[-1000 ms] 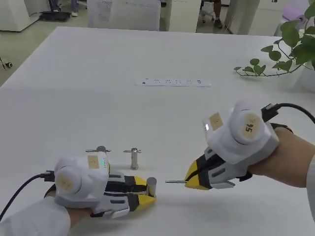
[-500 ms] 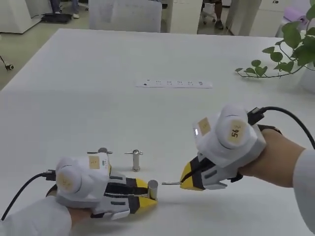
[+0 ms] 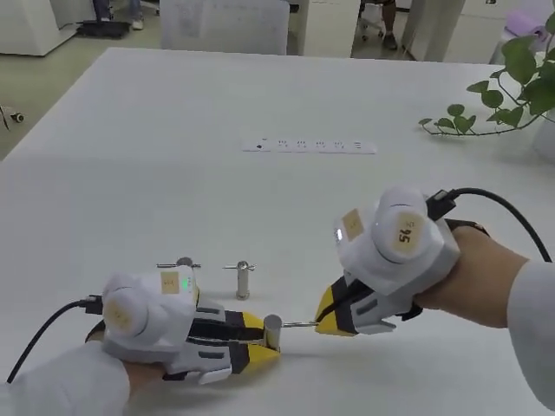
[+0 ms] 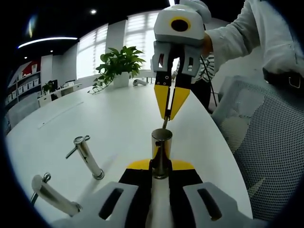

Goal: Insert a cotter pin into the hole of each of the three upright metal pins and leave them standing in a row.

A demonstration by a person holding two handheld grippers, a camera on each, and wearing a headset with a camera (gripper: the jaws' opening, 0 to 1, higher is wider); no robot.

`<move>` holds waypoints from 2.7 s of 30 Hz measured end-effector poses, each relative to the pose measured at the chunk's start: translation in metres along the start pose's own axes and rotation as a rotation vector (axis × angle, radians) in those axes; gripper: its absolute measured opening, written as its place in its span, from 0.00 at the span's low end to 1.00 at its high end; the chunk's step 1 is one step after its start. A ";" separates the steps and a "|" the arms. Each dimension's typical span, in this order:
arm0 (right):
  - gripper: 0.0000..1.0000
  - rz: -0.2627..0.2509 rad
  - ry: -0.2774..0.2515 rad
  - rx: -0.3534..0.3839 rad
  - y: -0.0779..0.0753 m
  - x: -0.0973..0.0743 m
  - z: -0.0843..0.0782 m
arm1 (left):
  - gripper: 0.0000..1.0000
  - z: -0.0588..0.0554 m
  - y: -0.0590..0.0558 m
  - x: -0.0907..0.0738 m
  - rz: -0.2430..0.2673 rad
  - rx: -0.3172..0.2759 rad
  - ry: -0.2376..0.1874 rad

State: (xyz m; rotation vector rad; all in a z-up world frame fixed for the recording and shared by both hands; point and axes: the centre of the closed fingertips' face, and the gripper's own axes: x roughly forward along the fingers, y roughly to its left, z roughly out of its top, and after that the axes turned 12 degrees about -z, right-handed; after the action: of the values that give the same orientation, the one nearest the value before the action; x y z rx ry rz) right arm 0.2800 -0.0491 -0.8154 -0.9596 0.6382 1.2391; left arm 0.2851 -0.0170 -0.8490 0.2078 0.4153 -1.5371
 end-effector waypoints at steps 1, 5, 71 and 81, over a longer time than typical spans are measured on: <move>0.04 0.000 0.000 -0.003 0.000 0.000 0.000 | 0.10 0.000 0.000 0.000 0.000 0.000 0.000; 0.04 -0.001 0.002 -0.016 0.000 -0.002 0.002 | 0.10 0.000 0.000 0.000 -0.001 0.001 0.001; 0.04 0.046 -0.034 0.081 0.005 0.007 0.010 | 0.11 0.001 0.000 0.002 0.005 -0.010 -0.006; 0.04 0.044 -0.022 0.068 0.005 0.012 0.016 | 0.11 -0.001 0.000 0.001 0.007 -0.013 -0.008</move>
State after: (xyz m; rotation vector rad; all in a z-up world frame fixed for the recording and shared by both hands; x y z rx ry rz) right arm 0.2761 -0.0298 -0.8190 -0.8787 0.6831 1.2570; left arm 0.2851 -0.0178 -0.8499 0.1928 0.4181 -1.5278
